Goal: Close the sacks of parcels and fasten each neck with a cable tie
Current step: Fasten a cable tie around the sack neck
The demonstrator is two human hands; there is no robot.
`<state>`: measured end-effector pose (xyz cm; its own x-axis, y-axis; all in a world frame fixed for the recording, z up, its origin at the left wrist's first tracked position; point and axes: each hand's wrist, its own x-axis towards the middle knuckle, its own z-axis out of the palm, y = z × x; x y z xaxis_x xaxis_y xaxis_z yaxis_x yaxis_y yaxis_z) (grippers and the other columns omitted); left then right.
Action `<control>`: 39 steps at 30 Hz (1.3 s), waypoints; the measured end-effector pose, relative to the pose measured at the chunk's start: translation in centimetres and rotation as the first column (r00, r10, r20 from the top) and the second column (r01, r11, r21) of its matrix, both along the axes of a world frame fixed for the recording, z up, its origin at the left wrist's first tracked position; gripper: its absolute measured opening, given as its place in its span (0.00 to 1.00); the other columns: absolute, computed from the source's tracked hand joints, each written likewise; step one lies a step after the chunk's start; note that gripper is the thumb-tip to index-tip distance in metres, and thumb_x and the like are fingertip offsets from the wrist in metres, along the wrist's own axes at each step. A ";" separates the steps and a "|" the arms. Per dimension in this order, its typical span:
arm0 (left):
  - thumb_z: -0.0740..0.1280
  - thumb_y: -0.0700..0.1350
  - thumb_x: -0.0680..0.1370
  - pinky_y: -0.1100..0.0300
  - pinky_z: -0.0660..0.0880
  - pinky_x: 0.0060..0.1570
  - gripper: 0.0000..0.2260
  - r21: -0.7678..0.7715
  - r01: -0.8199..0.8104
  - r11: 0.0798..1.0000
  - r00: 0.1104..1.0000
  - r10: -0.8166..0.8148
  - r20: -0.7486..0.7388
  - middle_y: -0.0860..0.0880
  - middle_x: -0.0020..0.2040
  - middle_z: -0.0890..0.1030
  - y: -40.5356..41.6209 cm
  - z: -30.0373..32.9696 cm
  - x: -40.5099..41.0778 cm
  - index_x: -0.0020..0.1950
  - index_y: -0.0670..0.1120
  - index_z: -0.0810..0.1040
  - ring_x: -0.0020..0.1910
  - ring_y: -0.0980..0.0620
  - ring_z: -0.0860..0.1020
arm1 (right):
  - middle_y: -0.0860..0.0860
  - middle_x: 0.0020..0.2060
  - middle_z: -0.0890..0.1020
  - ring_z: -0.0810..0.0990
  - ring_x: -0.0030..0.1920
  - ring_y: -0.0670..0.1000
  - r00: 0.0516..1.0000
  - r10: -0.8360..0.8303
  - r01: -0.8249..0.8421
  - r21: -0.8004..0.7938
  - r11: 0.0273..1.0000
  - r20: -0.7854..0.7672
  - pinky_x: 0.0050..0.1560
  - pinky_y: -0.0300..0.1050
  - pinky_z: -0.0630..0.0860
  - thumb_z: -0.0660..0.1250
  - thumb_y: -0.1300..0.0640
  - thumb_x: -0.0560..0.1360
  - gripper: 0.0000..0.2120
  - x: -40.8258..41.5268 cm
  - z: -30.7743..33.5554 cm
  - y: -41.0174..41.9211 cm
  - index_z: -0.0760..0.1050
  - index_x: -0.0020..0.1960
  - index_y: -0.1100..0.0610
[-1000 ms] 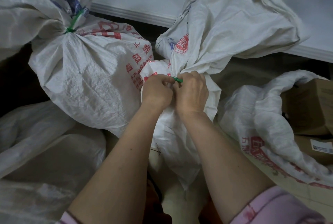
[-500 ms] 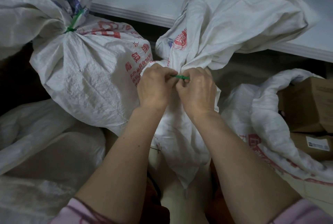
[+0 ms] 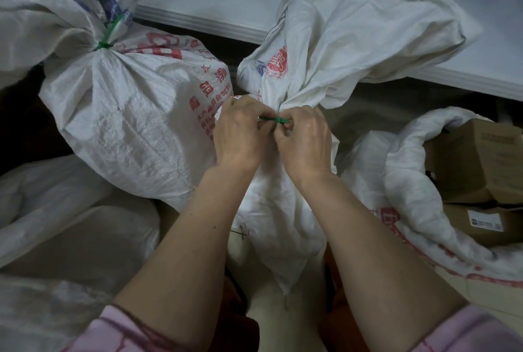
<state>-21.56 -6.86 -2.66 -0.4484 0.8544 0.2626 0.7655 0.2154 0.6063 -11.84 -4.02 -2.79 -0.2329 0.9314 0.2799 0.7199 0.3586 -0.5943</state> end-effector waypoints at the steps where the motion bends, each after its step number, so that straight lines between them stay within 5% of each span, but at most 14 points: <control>1: 0.72 0.44 0.72 0.66 0.64 0.43 0.04 0.010 0.013 1.000 1.000 -0.013 0.017 0.51 0.47 0.81 0.0 -0.1 -0.1 0.46 0.49 0.85 0.52 0.51 0.74 | 0.55 0.41 0.79 0.74 0.48 0.54 1.000 0.004 -0.004 -0.007 1.000 0.007 0.45 0.41 0.67 0.67 0.63 0.72 0.02 0.0 0.0 0.0 0.79 0.43 0.61; 6: 0.72 0.40 0.71 0.71 0.70 0.43 0.04 0.047 0.036 0.998 0.989 -0.043 0.144 0.50 0.42 0.81 0.2 -0.5 -0.5 0.44 0.47 0.84 0.42 0.55 0.77 | 0.54 0.39 0.79 0.75 0.46 0.54 1.000 -0.005 0.004 -0.023 1.000 -0.021 0.44 0.41 0.68 0.67 0.63 0.71 0.01 0.0 0.1 0.2 0.78 0.41 0.60; 11: 0.71 0.38 0.70 0.60 0.76 0.47 0.05 0.055 0.036 0.998 0.983 -0.045 0.176 0.49 0.43 0.81 0.1 -0.7 -0.6 0.44 0.46 0.84 0.43 0.53 0.79 | 0.54 0.38 0.79 0.74 0.45 0.54 1.000 0.005 -0.006 -0.044 0.999 -0.022 0.44 0.46 0.72 0.67 0.63 0.71 0.02 -0.3 0.0 0.1 0.78 0.40 0.60; 15: 0.69 0.38 0.71 0.58 0.75 0.45 0.08 0.063 0.065 0.996 0.996 -0.069 0.054 0.48 0.44 0.82 0.1 -0.6 -0.2 0.45 0.46 0.85 0.46 0.51 0.79 | 0.52 0.36 0.77 0.73 0.43 0.52 1.000 0.023 -0.024 -0.043 0.999 -0.017 0.43 0.45 0.71 0.65 0.64 0.71 0.04 -0.4 0.0 0.0 0.75 0.37 0.59; 20: 0.69 0.39 0.71 0.52 0.77 0.43 0.05 0.105 -0.059 0.993 0.996 0.052 0.070 0.48 0.41 0.83 -0.1 0.0 -0.3 0.43 0.45 0.85 0.42 0.49 0.80 | 0.51 0.34 0.77 0.75 0.41 0.52 0.998 0.010 -0.010 -0.013 1.000 -0.059 0.43 0.45 0.73 0.68 0.63 0.71 0.05 -0.3 0.1 0.2 0.75 0.37 0.58; 24: 0.70 0.39 0.72 0.58 0.77 0.48 0.04 0.062 -0.182 0.981 0.956 0.162 0.245 0.51 0.40 0.84 -0.2 0.5 -1.2 0.43 0.45 0.84 0.40 0.55 0.81 | 0.52 0.36 0.79 0.77 0.41 0.53 0.995 0.016 -0.017 -0.006 1.000 -0.096 0.44 0.45 0.75 0.70 0.63 0.71 0.03 -0.1 0.4 0.1 0.77 0.39 0.60; 29: 0.69 0.41 0.75 0.60 0.77 0.49 0.07 0.044 -0.238 0.970 0.940 0.219 0.263 0.52 0.46 0.84 -0.2 0.5 -1.3 0.51 0.48 0.84 0.45 0.54 0.81 | 0.52 0.39 0.80 0.76 0.44 0.51 0.996 0.017 -0.017 0.001 1.000 -0.085 0.44 0.36 0.67 0.69 0.62 0.72 0.02 0.1 0.4 0.3 0.78 0.42 0.60; 33: 0.71 0.38 0.73 0.54 0.75 0.56 0.21 0.011 -0.349 0.937 0.919 0.340 0.201 0.49 0.60 0.77 -0.5 0.0 -2.3 0.66 0.48 0.73 0.58 0.50 0.75 | 0.51 0.42 0.78 0.76 0.42 0.49 0.965 -0.009 0.017 0.029 0.999 -0.262 0.44 0.35 0.70 0.69 0.64 0.72 0.02 0.9 1.7 0.2 0.77 0.43 0.59; 39: 0.68 0.39 0.75 0.59 0.75 0.57 0.15 0.003 -0.070 0.998 0.941 0.065 0.332 0.54 0.60 0.78 -2.2 1.5 0.7 0.62 0.48 0.78 0.54 0.58 0.77 | 0.46 0.35 0.79 0.78 0.38 0.45 0.780 -0.125 -0.038 -0.245 0.969 -0.614 0.45 0.41 0.78 0.72 0.64 0.71 0.10 3.7 4.3 -0.3 0.76 0.41 0.51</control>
